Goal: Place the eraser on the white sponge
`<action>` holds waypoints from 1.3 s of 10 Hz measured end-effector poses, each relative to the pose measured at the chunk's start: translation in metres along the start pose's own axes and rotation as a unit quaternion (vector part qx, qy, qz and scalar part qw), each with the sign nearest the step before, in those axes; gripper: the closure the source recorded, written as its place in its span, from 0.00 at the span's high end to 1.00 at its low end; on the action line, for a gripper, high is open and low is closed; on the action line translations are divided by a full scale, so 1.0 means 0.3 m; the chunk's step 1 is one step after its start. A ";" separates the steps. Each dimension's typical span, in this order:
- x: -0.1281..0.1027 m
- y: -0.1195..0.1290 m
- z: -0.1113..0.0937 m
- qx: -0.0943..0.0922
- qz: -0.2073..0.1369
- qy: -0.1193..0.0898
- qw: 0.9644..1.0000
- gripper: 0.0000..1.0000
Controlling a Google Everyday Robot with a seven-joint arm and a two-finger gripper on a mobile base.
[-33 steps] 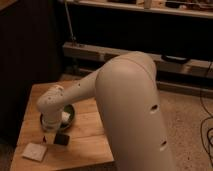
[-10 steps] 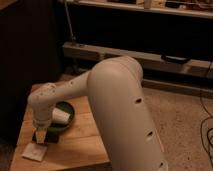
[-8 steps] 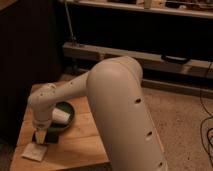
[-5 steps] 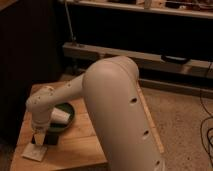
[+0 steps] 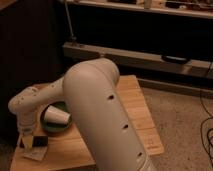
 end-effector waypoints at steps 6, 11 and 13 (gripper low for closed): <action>-0.047 0.046 0.014 -0.032 -0.021 0.036 0.999 0.05; -0.034 0.040 0.014 -0.028 -0.023 0.006 0.999 0.55; -0.028 0.050 0.014 -0.029 -0.018 0.037 0.999 0.74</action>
